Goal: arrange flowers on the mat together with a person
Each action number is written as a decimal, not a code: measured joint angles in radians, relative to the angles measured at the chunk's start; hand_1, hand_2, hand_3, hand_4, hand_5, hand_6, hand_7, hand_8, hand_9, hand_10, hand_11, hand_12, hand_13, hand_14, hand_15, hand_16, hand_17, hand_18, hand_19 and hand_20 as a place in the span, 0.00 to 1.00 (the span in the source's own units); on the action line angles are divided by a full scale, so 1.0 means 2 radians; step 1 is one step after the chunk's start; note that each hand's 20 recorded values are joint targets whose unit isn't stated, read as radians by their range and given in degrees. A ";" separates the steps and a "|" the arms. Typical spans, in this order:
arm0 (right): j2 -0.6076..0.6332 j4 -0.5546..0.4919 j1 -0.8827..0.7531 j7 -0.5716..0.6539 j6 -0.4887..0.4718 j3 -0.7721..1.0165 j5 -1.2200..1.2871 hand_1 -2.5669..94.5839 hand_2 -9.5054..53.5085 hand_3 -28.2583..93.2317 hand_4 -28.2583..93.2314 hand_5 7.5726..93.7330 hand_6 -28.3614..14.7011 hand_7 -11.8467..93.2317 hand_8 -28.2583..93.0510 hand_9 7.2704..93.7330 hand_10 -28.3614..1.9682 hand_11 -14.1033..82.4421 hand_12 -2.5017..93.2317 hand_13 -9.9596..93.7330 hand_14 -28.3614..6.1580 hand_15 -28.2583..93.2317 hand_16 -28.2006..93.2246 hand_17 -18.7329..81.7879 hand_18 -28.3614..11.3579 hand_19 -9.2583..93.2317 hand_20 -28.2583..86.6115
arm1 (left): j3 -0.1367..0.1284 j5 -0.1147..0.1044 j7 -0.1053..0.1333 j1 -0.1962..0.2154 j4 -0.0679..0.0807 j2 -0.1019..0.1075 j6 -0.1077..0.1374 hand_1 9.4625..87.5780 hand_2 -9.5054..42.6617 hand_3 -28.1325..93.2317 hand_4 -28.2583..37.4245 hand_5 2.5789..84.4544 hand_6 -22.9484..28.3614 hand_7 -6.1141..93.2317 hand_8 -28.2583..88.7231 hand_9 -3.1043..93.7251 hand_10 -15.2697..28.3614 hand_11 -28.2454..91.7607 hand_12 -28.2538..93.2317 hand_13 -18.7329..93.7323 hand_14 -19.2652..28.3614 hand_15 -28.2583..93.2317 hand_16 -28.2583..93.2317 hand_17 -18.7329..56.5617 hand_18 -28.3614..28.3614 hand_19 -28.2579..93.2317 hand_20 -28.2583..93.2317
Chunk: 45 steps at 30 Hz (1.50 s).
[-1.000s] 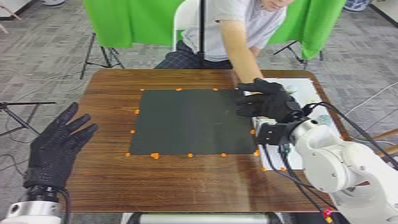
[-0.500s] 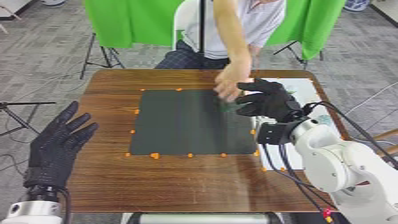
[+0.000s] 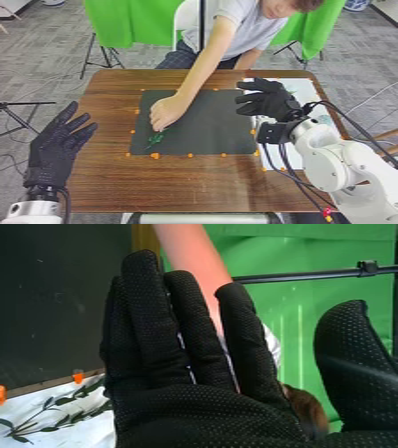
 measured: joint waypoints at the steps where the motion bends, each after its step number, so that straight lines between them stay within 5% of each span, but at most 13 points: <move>1: 0.000 0.000 0.000 0.000 0.000 0.000 0.000 0.22 0.31 0.84 0.05 0.52 0.60 0.23 0.14 0.57 0.25 0.31 0.17 0.58 0.18 0.63 0.30 0.37 0.06 0.73 0.28 | 0.000 0.000 0.000 0.000 0.000 0.000 0.000 0.15 0.33 0.85 0.06 0.34 0.55 0.16 0.17 0.33 0.70 0.39 0.33 0.34 0.85 0.58 0.19 0.12 0.84 0.54 0.34; 45: 0.001 -0.010 -0.006 0.012 0.002 0.007 -0.046 0.25 0.27 0.84 0.05 0.51 0.58 0.23 0.14 0.57 0.24 0.31 0.17 0.59 0.18 0.63 0.30 0.40 0.03 0.74 0.28 | -0.001 0.007 -0.017 -0.004 0.000 -0.011 -0.001 0.15 0.33 0.85 0.06 0.34 0.55 0.16 0.17 0.33 0.70 0.39 0.33 0.34 0.85 0.58 0.19 0.12 0.84 0.54 0.34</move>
